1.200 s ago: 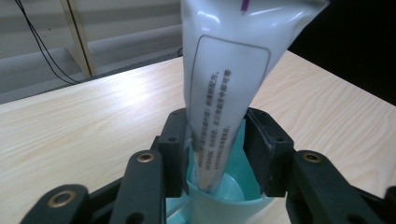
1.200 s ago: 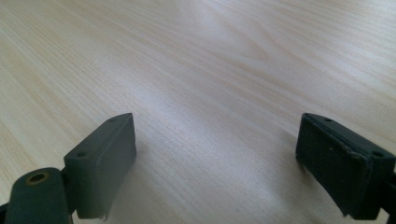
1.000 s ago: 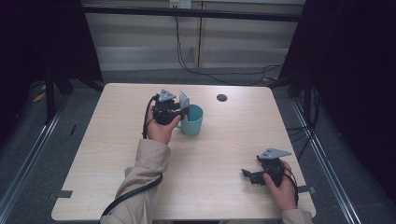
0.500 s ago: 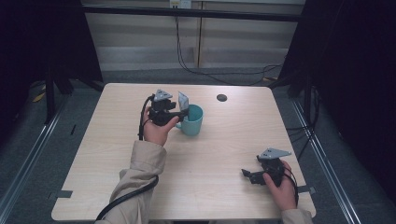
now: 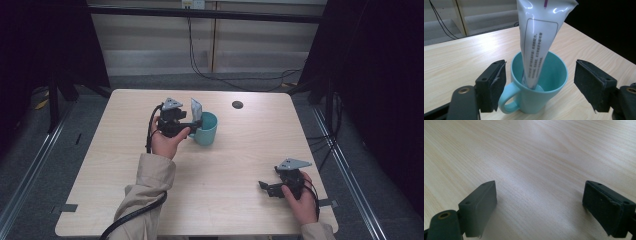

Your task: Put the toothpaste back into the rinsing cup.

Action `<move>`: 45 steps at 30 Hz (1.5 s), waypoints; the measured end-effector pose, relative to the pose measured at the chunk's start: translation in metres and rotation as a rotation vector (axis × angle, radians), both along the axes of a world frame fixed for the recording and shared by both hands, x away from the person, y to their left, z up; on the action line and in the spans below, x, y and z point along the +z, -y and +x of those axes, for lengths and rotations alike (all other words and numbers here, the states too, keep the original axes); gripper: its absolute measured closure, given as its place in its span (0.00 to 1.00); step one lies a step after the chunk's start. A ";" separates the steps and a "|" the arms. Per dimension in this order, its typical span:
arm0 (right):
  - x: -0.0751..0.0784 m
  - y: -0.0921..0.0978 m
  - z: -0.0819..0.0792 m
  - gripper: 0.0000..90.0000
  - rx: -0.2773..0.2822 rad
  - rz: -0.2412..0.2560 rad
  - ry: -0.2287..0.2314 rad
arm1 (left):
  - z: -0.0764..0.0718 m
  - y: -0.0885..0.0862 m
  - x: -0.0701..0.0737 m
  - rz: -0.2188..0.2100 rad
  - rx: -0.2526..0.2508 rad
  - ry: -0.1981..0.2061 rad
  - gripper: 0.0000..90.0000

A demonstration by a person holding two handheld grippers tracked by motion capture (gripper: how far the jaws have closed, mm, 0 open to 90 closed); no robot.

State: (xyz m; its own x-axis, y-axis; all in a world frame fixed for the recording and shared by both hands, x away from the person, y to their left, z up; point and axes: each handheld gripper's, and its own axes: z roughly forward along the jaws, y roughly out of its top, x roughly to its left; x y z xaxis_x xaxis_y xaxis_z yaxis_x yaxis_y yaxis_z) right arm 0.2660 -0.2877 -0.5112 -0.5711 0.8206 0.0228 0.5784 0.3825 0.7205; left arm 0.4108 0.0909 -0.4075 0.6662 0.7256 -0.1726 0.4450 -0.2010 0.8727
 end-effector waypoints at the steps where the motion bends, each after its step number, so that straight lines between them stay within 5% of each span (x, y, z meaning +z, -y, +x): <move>1: 0.000 0.000 0.000 0.13 0.000 0.000 0.000 | -0.001 -0.001 -0.001 -0.001 -0.003 0.000 0.27; 25: 0.000 0.000 0.001 0.13 -0.003 0.000 -0.003 | -0.025 -0.036 -0.011 -0.009 -0.007 -0.023 0.20; 45: 0.000 0.000 0.001 0.13 -0.004 0.003 -0.004 | -0.040 -0.049 -0.029 -0.019 -0.012 -0.045 0.21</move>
State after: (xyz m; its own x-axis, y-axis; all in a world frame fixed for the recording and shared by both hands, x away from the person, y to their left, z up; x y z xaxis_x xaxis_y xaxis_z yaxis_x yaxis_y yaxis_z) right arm 0.2668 -0.2873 -0.5112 -0.5677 0.8228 0.0272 0.5828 0.3783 0.7192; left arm 0.3712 0.1396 -0.4363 0.6660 0.7139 -0.2163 0.4816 -0.1901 0.8555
